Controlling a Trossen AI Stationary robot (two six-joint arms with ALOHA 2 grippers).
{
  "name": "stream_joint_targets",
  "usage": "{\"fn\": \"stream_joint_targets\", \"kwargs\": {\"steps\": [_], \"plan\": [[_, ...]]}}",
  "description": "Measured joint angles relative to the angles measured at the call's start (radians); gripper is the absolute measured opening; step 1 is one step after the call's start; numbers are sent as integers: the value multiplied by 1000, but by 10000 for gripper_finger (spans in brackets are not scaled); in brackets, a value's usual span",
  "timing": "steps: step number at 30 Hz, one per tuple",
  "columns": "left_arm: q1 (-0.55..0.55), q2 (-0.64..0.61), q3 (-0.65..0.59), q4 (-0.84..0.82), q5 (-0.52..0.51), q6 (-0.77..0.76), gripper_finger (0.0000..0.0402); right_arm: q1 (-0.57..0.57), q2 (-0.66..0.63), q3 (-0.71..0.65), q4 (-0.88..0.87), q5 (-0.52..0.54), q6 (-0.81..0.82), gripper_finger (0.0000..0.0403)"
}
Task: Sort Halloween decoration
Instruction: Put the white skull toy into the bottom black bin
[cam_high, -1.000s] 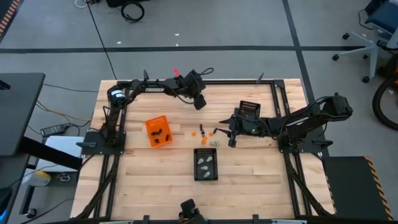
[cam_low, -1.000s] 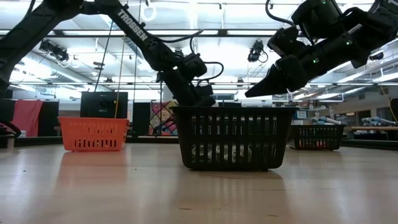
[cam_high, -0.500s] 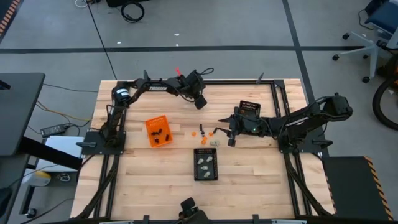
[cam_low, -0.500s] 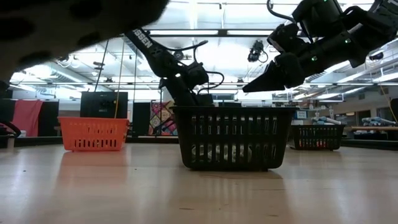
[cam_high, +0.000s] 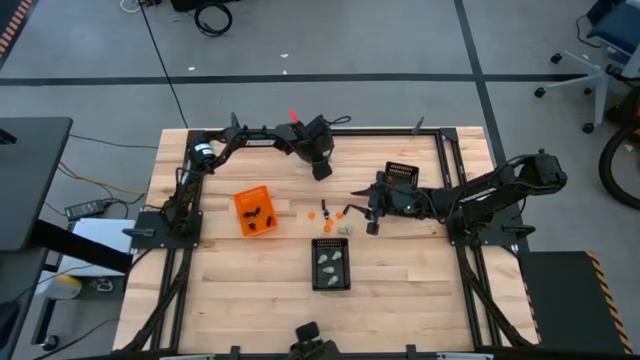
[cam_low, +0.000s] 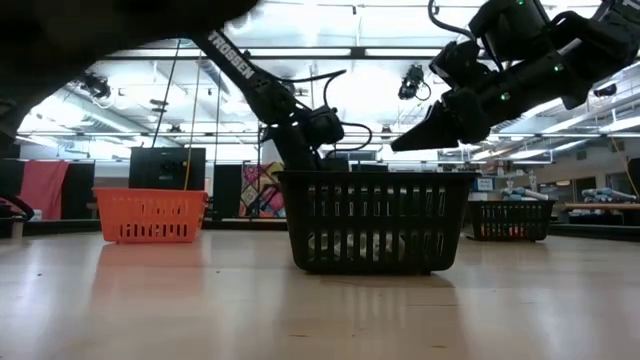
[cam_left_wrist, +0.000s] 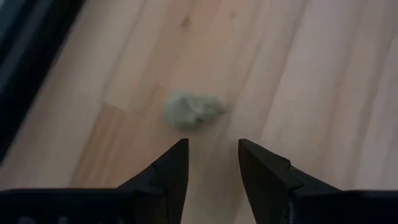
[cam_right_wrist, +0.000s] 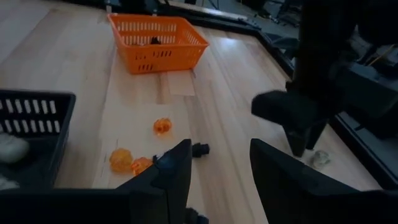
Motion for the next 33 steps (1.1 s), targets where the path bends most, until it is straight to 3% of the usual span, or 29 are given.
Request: {"fn": "stream_joint_targets", "kwargs": {"steps": [6, 12, 21, 33], "plan": [[-12, -18, 40, -50, -69, -75, 144, 0, 0, 0, -16, 8, 16, 167], [-42, -12, 70, -17, -225, -111, 158, 3, 0, 0, -11, 8, 36, 167], [-39, 7, 70, -3, -181, -182, 226, 5, 0, 0, -11, 0, 38, 167], [-27, 68, 138, -26, -115, -183, 231, 5, 0, 0, 14, 1, 20, 167]]}}
